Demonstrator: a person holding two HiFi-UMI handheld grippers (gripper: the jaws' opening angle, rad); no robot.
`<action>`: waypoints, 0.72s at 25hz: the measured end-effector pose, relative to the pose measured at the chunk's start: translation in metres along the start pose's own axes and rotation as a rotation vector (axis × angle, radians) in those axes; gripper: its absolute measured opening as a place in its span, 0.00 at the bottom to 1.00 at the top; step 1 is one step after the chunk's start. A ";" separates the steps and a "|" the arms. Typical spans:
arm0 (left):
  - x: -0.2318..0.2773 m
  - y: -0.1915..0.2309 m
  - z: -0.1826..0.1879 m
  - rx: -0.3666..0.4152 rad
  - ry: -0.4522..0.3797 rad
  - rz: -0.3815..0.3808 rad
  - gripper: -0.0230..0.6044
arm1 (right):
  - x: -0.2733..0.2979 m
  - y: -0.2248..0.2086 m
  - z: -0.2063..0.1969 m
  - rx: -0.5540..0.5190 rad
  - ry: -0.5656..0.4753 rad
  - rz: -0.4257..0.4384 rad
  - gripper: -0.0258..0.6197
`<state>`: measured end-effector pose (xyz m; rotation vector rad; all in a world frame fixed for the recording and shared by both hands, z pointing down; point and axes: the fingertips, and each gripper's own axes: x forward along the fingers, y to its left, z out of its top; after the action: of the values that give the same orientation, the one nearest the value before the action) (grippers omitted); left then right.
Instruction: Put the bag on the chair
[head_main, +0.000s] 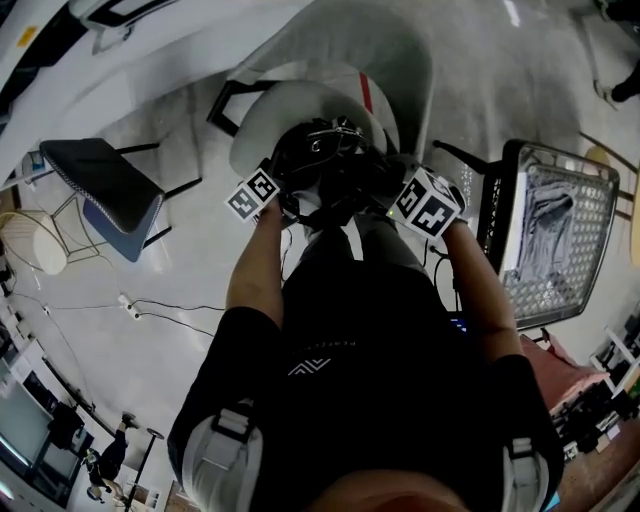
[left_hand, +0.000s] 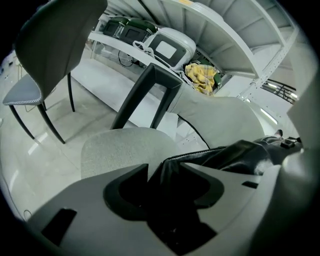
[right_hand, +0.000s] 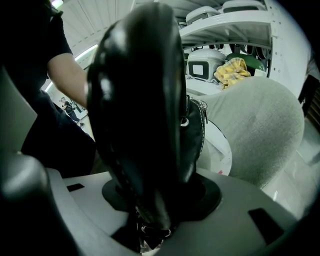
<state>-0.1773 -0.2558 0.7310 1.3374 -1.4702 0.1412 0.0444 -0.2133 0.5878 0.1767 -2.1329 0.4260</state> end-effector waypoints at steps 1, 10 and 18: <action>0.001 0.002 0.000 0.004 -0.003 0.009 0.35 | 0.001 0.000 0.000 -0.001 0.000 -0.003 0.34; -0.001 0.022 0.014 0.125 -0.047 0.234 0.34 | 0.013 0.001 0.003 0.010 -0.006 -0.013 0.36; -0.008 0.015 0.034 0.185 -0.076 0.285 0.07 | 0.045 0.006 0.051 -0.009 0.000 -0.055 0.42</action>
<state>-0.2114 -0.2687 0.7190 1.2833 -1.7423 0.4232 -0.0220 -0.2246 0.5969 0.2299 -2.1242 0.3838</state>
